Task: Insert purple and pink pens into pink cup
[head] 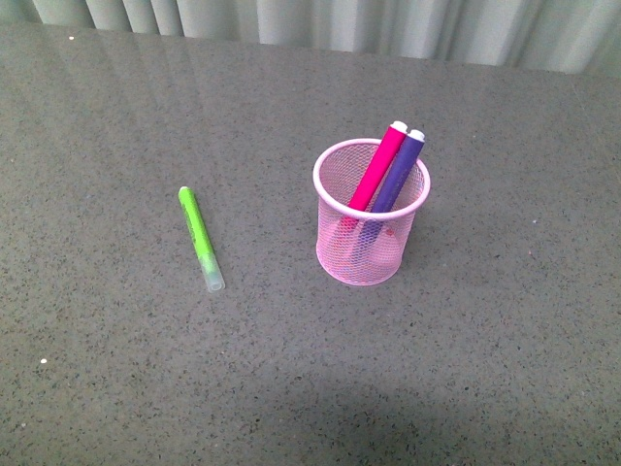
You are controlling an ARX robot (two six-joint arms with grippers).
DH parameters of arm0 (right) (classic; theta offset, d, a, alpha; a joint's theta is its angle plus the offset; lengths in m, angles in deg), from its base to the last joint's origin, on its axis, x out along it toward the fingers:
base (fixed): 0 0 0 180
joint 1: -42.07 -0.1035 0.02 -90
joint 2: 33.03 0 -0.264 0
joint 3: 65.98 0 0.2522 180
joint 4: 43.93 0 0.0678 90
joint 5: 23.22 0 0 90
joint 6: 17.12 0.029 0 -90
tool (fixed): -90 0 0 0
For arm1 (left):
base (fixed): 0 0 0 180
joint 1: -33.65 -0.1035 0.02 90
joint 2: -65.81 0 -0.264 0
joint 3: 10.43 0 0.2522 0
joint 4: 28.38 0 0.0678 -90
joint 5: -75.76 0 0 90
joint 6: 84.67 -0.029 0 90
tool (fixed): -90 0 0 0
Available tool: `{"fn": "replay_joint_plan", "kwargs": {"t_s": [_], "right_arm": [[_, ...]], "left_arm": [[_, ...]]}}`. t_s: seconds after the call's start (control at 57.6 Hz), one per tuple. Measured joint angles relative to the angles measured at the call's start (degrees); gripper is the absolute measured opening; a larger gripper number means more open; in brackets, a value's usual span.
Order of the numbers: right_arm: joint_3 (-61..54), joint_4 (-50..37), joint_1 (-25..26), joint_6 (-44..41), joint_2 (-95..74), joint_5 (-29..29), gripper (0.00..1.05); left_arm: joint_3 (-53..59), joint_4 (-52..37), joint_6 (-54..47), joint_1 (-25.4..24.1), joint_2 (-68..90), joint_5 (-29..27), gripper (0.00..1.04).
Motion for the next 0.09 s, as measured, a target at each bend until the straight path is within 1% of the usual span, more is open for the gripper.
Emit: {"fn": "replay_joint_plan", "kwargs": {"t_s": [0.087], "right_arm": [[0.0, 0.0, 0.0, 0.0, 0.0, 0.0, 0.97]], "left_arm": [[0.0, 0.0, 0.0, 0.0, 0.0, 0.0, 0.97]]}}
